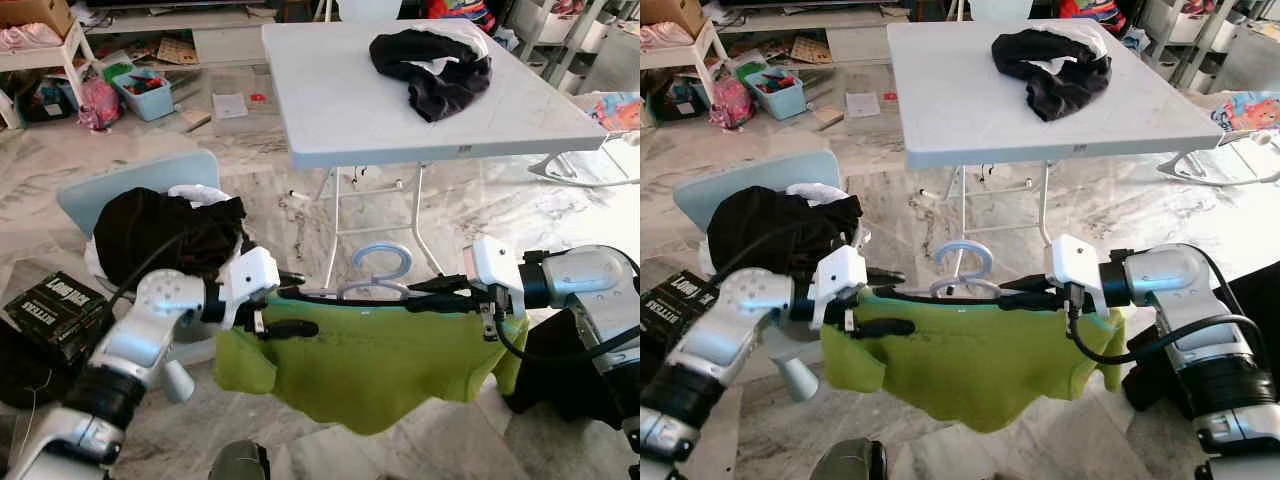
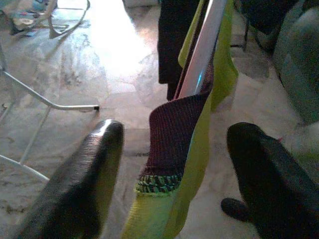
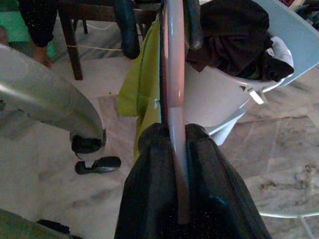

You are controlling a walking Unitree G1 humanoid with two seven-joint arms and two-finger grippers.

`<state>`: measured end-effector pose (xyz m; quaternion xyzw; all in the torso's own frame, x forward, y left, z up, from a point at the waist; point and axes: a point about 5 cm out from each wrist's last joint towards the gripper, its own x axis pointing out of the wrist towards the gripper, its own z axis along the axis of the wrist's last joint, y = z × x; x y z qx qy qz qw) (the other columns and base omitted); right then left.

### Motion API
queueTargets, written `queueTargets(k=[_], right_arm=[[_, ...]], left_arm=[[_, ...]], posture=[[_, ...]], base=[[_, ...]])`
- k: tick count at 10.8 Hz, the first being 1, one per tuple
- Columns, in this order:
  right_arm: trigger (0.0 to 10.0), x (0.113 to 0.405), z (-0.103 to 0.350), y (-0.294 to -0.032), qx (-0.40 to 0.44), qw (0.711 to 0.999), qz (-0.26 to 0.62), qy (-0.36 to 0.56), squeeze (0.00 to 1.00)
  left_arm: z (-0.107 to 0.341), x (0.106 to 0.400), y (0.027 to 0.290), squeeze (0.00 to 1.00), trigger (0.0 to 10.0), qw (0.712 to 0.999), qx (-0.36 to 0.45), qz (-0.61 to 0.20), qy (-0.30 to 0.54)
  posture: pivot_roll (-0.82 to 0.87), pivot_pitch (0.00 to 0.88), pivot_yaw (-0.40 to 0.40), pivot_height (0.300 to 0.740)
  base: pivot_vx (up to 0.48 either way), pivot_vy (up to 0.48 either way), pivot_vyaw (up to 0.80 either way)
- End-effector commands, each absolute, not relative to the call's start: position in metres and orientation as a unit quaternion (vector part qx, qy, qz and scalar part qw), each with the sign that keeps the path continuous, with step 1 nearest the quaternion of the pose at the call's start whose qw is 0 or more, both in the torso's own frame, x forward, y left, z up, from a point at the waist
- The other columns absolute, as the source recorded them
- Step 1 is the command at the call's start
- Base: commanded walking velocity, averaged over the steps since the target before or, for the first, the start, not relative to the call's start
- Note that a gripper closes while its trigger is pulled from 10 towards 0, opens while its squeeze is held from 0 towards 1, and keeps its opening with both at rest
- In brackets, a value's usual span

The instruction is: Hang hanger

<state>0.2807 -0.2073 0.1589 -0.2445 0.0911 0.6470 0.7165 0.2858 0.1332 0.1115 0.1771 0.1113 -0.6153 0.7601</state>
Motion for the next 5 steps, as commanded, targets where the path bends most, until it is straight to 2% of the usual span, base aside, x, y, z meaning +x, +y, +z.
queueTargets(k=[1,5], right_arm=[[10.0,0.283,0.1637,-0.2056,-0.264,0.709,0.65,0.08,0.0],[10.0,0.2834,0.1623,-0.207,-0.269,0.707,0.649,0.084,0.0]], left_arm=[[0.1121,0.2867,0.1349,0.0,0.0,0.743,0.203,-0.627,0.12],[0.1054,0.2848,0.1373,0.0,0.0,0.724,0.218,-0.64,0.141]], posture=[[-0.1,0.0,-0.002,0.74],[-0.11,0.0,-0.004,0.74]], base=[[0.0,0.0,0.0],[0.0,0.0,0.0]])
